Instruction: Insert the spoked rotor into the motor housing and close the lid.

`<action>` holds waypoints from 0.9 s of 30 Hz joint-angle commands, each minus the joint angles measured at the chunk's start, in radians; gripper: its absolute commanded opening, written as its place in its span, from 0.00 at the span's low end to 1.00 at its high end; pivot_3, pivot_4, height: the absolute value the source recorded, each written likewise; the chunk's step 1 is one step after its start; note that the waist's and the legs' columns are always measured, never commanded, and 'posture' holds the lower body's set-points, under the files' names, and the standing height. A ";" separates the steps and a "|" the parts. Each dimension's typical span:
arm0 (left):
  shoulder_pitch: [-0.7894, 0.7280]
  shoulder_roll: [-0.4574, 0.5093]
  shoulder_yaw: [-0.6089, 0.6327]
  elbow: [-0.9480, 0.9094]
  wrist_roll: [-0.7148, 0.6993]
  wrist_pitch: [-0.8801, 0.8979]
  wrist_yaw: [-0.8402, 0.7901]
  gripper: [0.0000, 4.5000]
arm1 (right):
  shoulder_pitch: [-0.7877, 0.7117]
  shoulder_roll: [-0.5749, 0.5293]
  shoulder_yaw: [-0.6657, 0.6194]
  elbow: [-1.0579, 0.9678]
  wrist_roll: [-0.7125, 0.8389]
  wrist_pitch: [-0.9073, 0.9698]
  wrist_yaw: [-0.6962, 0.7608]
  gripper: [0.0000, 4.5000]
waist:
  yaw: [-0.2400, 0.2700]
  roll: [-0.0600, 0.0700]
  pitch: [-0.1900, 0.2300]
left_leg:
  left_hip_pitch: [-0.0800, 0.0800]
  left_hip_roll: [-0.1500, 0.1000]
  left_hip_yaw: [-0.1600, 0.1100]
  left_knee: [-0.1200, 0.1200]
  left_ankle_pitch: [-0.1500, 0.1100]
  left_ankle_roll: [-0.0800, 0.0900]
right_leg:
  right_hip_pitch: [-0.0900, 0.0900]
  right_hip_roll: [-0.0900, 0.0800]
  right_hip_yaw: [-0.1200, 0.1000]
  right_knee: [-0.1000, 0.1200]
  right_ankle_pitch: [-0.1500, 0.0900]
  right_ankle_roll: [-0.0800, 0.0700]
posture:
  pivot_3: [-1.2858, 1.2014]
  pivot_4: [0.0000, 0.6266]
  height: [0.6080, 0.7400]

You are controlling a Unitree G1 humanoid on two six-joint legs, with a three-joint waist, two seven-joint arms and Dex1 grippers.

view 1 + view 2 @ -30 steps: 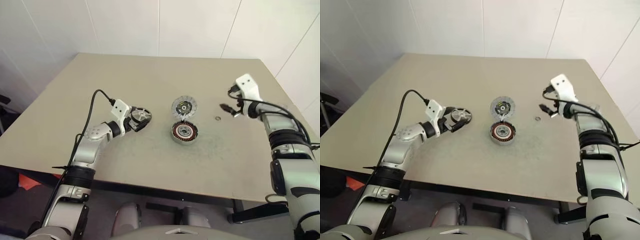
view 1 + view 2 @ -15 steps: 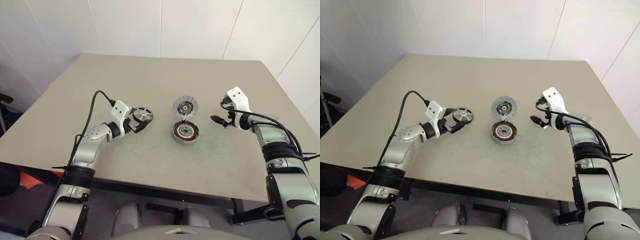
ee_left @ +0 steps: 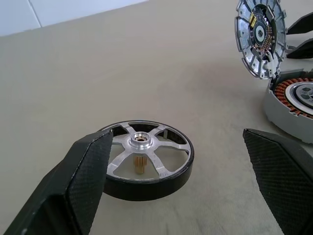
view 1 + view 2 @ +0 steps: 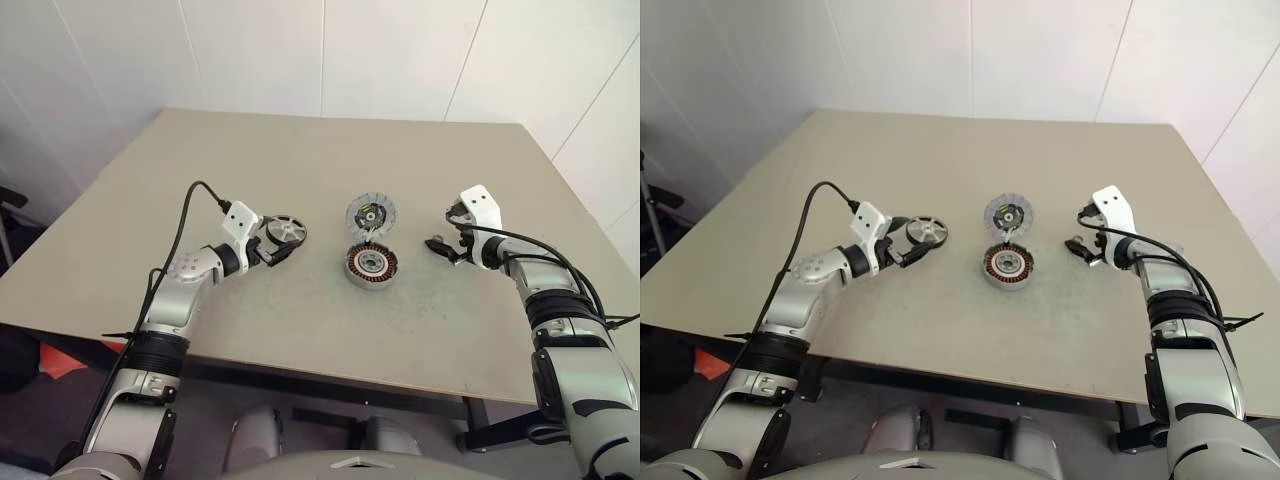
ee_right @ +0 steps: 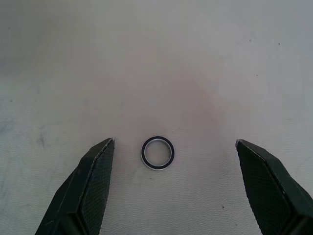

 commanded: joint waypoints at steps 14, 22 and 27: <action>-0.024 0.013 0.001 -0.020 0.001 -0.022 -0.009 1.00 | -0.024 0.005 -0.016 0.036 0.026 0.065 0.006 0.51 | -0.001 0.000 0.000 | 0.001 -0.001 0.000 -0.002 -0.001 0.001 | 0.007 0.000 0.000 -0.015 0.000 0.000 | 0.52 0.00 1.00; -0.015 0.017 0.001 -0.032 0.002 -0.018 -0.006 1.00 | -0.044 0.008 -0.028 0.103 0.043 0.109 0.018 0.51 | -0.002 0.000 0.000 | 0.002 -0.001 0.001 -0.003 -0.001 0.001 | 0.007 0.000 0.000 -0.014 0.000 0.000 | 0.52 0.00 1.00; -0.009 0.023 0.003 -0.037 0.003 -0.016 -0.004 1.00 | -0.040 0.012 -0.030 0.114 0.044 0.108 0.031 0.44 | -0.001 0.000 0.000 | 0.003 -0.001 0.000 -0.003 -0.001 0.001 | 0.009 0.000 0.000 -0.015 0.000 0.000 | 0.52 0.00 1.00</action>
